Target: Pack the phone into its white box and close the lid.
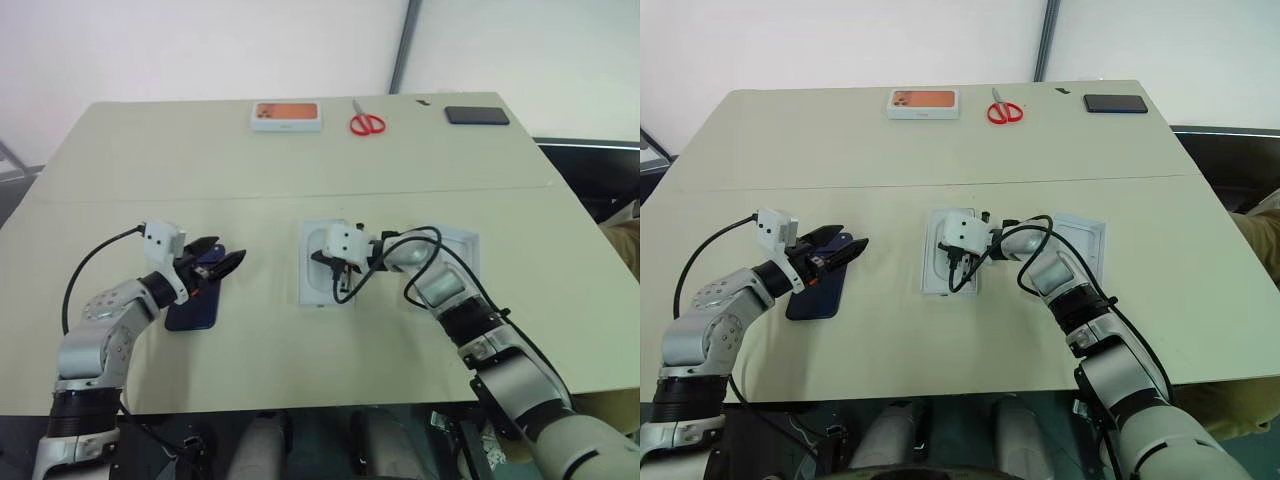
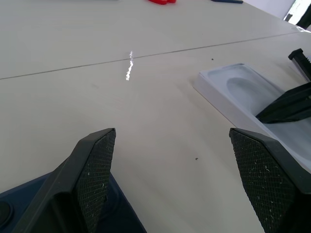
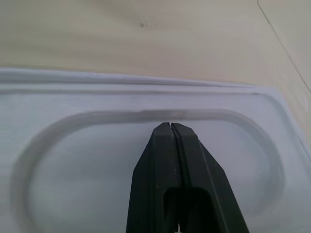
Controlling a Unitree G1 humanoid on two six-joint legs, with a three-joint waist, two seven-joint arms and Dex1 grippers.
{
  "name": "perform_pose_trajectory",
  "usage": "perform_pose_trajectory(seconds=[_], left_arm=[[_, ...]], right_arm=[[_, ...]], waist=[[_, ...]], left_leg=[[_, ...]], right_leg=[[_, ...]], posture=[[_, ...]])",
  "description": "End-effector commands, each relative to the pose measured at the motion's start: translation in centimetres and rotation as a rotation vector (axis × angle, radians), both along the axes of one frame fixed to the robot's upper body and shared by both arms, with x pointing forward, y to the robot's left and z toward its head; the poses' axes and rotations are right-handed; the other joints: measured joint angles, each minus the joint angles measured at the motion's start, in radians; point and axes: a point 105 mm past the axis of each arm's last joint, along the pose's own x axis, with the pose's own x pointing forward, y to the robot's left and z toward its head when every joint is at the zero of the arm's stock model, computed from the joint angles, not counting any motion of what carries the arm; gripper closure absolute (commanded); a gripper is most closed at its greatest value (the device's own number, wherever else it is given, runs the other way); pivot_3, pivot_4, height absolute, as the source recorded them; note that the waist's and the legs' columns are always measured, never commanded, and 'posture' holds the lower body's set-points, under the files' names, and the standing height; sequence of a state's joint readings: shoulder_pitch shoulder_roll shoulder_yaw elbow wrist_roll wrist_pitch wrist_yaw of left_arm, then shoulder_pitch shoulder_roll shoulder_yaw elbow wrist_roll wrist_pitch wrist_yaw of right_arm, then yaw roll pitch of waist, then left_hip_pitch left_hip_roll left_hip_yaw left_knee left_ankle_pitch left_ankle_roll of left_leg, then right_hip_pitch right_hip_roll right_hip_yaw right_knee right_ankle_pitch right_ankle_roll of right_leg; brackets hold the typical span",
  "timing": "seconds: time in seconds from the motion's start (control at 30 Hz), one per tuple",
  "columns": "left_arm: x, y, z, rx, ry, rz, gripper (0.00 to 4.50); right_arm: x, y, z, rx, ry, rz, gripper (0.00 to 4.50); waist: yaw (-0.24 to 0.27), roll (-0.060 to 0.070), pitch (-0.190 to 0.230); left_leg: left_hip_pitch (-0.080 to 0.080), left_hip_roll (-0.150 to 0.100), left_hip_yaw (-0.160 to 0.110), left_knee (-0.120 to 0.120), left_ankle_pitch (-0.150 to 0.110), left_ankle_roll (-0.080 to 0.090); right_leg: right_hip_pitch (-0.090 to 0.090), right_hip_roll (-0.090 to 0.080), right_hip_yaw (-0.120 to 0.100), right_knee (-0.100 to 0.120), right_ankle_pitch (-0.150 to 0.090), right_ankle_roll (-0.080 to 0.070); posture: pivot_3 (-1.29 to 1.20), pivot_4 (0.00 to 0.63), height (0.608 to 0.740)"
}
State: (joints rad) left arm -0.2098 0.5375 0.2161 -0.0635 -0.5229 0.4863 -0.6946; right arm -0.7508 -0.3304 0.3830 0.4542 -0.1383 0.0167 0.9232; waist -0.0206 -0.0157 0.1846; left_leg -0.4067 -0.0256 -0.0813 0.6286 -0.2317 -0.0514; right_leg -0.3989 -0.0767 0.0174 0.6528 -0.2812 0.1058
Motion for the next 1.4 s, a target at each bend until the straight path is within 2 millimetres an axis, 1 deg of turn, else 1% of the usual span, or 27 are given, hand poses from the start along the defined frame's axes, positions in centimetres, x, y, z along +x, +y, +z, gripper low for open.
perform_pose_trajectory(seconds=[0.03,0.13,0.27,0.4,0.57,0.73,0.83,0.93,1.03,1.13,1.2,1.3,1.4], left_arm=[[0.0,-0.3,1.4,0.011,-0.065,-0.007,0.55],[-0.1,-0.3,1.4,0.014,-0.065,-0.008,0.55],[0.0,-0.3,1.4,0.015,-0.067,-0.002,0.55],[0.2,-0.6,1.2,0.012,-0.067,-0.001,0.55],[0.2,-0.8,1.2,0.006,-0.068,-0.003,0.55],[0.2,-0.7,1.2,0.006,-0.067,0.0,0.55],[0.2,-0.7,1.2,0.005,-0.068,0.002,0.55],[0.2,-0.8,1.2,0.003,-0.069,0.003,0.55],[0.2,-0.8,1.2,0.002,-0.07,0.004,0.55],[0.1,-1.0,1.2,0.0,-0.07,0.003,0.55],[0.1,-1.0,1.2,0.0,-0.07,0.002,0.55],[0.1,-1.0,1.2,0.002,-0.071,0.002,0.55],[0.0,-0.8,1.3,0.006,-0.072,0.006,0.55]], right_arm=[[0.0,0.2,0.2,0.003,-0.013,0.007,4.46],[-0.7,0.3,-0.1,0.002,0.019,0.027,4.46],[-2.4,0.1,-0.8,-0.025,0.094,0.085,4.46],[-2.8,0.4,0.0,0.005,0.105,0.094,4.46],[-1.9,0.4,0.7,0.032,0.077,0.059,4.46],[-0.2,0.4,3.5,0.089,0.016,0.014,4.46],[0.5,0.2,4.3,0.107,0.013,0.004,4.46],[1.4,-0.1,4.0,0.088,-0.007,-0.022,4.46],[2.1,-0.1,3.7,0.092,-0.017,-0.045,4.46],[3.3,0.0,3.3,0.047,-0.099,-0.094,4.46],[3.7,0.0,2.8,0.011,-0.141,-0.102,4.46],[3.5,0.3,2.2,0.0,-0.12,-0.081,4.46],[2.6,0.2,1.0,-0.042,-0.069,-0.023,4.46]], waist=[[0.0,0.0,0.0],[0.001,0.0,0.0],[0.001,0.0,0.0],[0.0,0.0,0.0],[0.001,0.0,0.0],[0.0,0.0,0.0],[0.001,0.0,0.0],[0.001,0.0,0.0],[0.002,0.0,0.0],[0.0,0.0,0.0],[-0.002,0.0,0.0],[-0.001,0.0,0.0],[-0.001,0.0,0.0]], left_leg=[[0.0,0.0,0.0,0.0,0.0,0.0],[0.0,0.0,0.0,0.0,0.0,0.0],[0.0,0.0,0.0,0.0,0.0,0.0],[0.0,0.0,0.0,0.0,0.0,0.0],[0.0,0.0,0.0,0.001,0.0,0.0],[0.0,0.0,0.0,0.001,0.0,0.0],[0.0,0.0,0.0,0.001,0.0,0.0],[0.0,0.0,0.0,0.001,0.0,0.0],[0.0,0.0,0.0,0.0,0.0,0.0],[0.0,0.0,0.0,0.0,0.0,0.0],[0.0,0.0,0.001,0.0,0.0,0.0],[0.0,0.0,0.001,0.0,0.0,0.0],[0.0,0.0,0.001,0.0,0.0,0.0]], right_leg=[[0.0,0.0,0.0,0.0,0.0,0.0],[0.0,0.0,0.0,0.0,0.0,0.0],[0.0,0.0,0.0,0.0,0.0,0.0],[0.0,0.0,0.0,0.0,0.0,0.0],[0.0,0.0,0.0,0.0,0.0,0.0],[0.0,0.0,0.0,0.0,0.0,0.0],[0.0,0.0,0.0,0.0,0.0,0.0],[0.0,0.0,0.0,0.0,0.0,0.0],[0.0,0.0,0.0,0.0,0.0,0.0],[0.0,0.0,0.0,0.0,0.0,0.0],[-0.001,0.0,0.001,0.001,0.0,0.0],[-0.001,0.001,0.001,0.001,0.0,-0.001],[-0.001,0.001,0.001,0.001,0.0,-0.001]], posture=[[0.0,0.15,0.74],[0.0,0.15,0.74],[0.0,0.15,0.74],[0.0,0.15,0.74],[0.0,0.15,0.74],[0.0,0.15,0.74],[0.0,0.15,0.74],[0.0,0.15,0.74],[0.0,0.15,0.74],[0.0,0.15,0.74],[0.0,0.15,0.74],[0.0,0.15,0.74],[0.0,0.15,0.74]])
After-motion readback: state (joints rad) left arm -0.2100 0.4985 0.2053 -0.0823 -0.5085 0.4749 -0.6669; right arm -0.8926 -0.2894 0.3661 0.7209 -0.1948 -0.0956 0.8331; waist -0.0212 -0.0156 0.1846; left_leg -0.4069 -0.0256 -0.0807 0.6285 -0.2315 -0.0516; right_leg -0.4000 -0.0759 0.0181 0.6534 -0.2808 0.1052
